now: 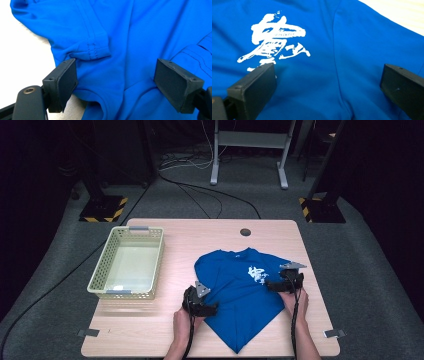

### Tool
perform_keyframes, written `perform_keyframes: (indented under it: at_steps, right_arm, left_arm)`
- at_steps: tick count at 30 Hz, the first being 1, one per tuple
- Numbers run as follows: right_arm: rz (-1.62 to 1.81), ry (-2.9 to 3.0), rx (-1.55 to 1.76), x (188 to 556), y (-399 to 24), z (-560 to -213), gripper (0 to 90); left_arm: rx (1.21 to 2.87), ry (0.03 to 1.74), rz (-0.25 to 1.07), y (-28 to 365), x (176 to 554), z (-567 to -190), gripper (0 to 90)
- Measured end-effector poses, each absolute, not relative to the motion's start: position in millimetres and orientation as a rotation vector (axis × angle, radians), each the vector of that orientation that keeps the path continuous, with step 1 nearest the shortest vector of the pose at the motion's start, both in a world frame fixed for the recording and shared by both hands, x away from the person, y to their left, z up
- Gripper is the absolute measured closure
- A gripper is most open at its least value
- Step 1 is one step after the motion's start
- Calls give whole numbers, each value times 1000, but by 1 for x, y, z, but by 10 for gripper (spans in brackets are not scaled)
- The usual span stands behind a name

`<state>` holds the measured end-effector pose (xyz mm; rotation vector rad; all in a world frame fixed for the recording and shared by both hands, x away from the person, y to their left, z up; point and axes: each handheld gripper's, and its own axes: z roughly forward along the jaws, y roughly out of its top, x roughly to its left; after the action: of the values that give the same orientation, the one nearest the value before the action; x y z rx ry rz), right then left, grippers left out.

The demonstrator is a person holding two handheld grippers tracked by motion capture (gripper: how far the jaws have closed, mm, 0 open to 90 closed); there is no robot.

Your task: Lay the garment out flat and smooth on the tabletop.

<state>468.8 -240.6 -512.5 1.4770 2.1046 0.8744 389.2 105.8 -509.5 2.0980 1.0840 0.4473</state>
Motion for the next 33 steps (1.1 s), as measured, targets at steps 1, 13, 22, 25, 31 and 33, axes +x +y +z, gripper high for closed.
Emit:
perform_keyframes:
  at_steps: [1,13,22,25,31,33]
  right_arm:
    - [875,2105,1479,469,-241,-512,0]
    - [876,2107,1476,469,-241,-512,0]
    - [876,2107,1477,469,-241,-512,0]
    - [877,2107,1476,469,-241,-512,1]
    - [879,2107,1475,468,-241,-512,4]
    - [879,2108,1474,468,-241,-512,5]
  left_arm:
    - [2093,1088,438,107,389,-510,180]
    - [2018,1101,435,114,403,-472,161]
    - [2078,1144,432,89,453,-470,201]
    - [2119,1181,447,81,470,-475,235]
    - [2198,1237,479,65,490,-482,312]
    - [2213,1247,485,64,493,-485,356]
